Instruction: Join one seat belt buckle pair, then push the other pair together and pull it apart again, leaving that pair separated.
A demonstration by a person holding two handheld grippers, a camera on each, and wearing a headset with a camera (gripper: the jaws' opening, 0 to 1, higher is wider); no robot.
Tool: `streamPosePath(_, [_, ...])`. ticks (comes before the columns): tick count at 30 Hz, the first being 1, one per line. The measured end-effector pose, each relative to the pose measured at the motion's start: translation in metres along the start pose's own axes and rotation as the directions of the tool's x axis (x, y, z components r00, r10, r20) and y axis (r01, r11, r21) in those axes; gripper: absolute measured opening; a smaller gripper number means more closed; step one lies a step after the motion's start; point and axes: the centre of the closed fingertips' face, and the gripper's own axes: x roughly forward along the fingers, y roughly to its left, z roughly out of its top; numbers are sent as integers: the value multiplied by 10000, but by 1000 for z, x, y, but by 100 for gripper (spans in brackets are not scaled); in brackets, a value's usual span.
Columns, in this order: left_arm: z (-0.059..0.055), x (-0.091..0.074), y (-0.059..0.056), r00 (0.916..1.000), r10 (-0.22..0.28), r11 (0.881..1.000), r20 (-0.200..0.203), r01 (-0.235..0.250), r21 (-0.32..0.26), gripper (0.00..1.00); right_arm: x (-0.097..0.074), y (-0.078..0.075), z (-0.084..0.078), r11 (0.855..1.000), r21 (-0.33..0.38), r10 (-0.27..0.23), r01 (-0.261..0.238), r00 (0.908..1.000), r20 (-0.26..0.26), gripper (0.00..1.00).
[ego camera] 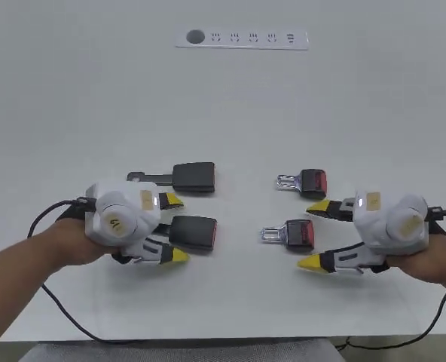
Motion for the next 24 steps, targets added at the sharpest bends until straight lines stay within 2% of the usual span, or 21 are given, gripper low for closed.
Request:
streamPosePath(2, [-3, 1, -3, 9998, -72, 9997, -171, 76, 219, 49, 2, -1, -1, 10000, -78, 57, -58, 10000, -70, 57])
streamPosePath(3, [0, 1, -1, 10000, -1, 9980, -74, 6, 639, 49, 3, -1, -2, 9999, -96, 102, -103, 9999, -122, 56])
streamPosePath(5, [-1, 1, -1, 9999, -113, 9990, -84, 117, 435, 47, 6, 1, -5, 9993, -256, 248, -256, 9993, -284, 55])
streamPosePath(7, [-1, 1, -1, 9999, -109, 9989, -119, 115, 461, 45, 6, 4, -6, 9978, -561, 336, -355, 9988, -351, 53])
streamPosePath(9, [-2, 1, -2, 9996, -234, 9976, -128, 242, 646, 38, 5, 4, -4, 9980, -527, 330, -348, 9989, -332, 52])
streamPosePath(10, [0, 2, 0, 9999, -124, 9978, -29, 126, 654, 36, 6, 3, -3, 9979, -544, 336, -352, 9990, -307, 51])
streamPosePath(11, [-1, 1, -1, 9998, -144, 9983, -97, 150, 559, 36, 6, 3, -3, 9971, -663, 342, -361, 9990, -305, 49])
streamPosePath(13, [-1, 1, -1, 9998, -158, 9978, -100, 164, 640, 36, 5, -1, -5, 9896, -1411, 198, -266, 9986, -499, 40])
streamPosePath(15, [-1, 1, -2, 9998, -158, 9977, -86, 163, 652, 36, 4, -1, -5, 9933, -1112, 271, -315, 9988, -406, 37])
streamPosePath(21, [-1, 1, -2, 9999, -60, 9984, -128, 67, 557, 35, 2, -2, -6, 9919, -1199, 404, -427, 9990, -217, 36])
streamPosePath(24, [0, 2, -2, 9996, 1, 9987, -278, 13, 514, 35, 2, -2, -7, 9910, -1232, 503, -522, 9986, -183, 36])
